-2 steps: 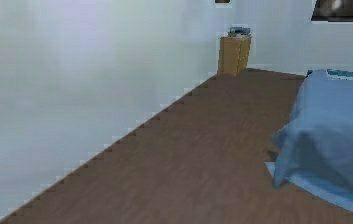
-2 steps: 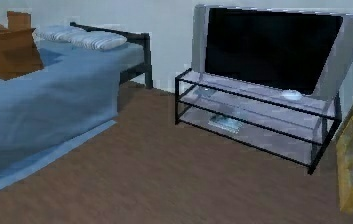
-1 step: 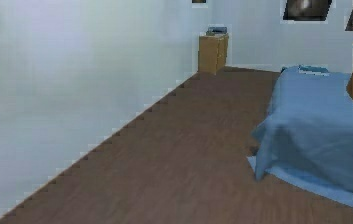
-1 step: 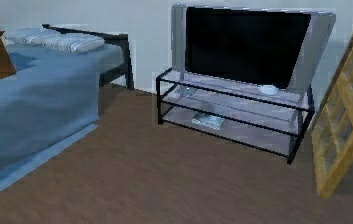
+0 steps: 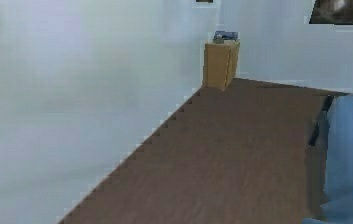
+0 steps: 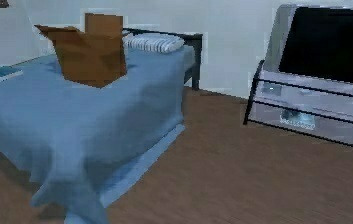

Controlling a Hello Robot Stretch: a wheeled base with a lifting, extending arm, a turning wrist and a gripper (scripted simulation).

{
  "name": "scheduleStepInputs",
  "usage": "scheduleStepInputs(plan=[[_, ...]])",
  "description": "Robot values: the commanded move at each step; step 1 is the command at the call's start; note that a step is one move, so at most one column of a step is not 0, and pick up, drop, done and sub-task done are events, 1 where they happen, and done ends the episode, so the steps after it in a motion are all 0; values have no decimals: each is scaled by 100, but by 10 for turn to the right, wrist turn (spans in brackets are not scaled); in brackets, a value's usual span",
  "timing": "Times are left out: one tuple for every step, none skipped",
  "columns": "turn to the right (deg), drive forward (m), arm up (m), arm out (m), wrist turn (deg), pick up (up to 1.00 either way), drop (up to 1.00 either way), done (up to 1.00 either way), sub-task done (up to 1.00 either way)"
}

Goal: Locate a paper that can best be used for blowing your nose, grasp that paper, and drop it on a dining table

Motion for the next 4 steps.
scheduleStepInputs(plan=[[0, 70, 0, 0, 0, 0, 0, 0, 0], [240, 0, 0, 0, 0, 0, 0, 0, 0], [30, 0, 0, 0, 0, 0, 0, 0, 0], [0, 80, 0, 0, 0, 0, 0, 0, 0]])
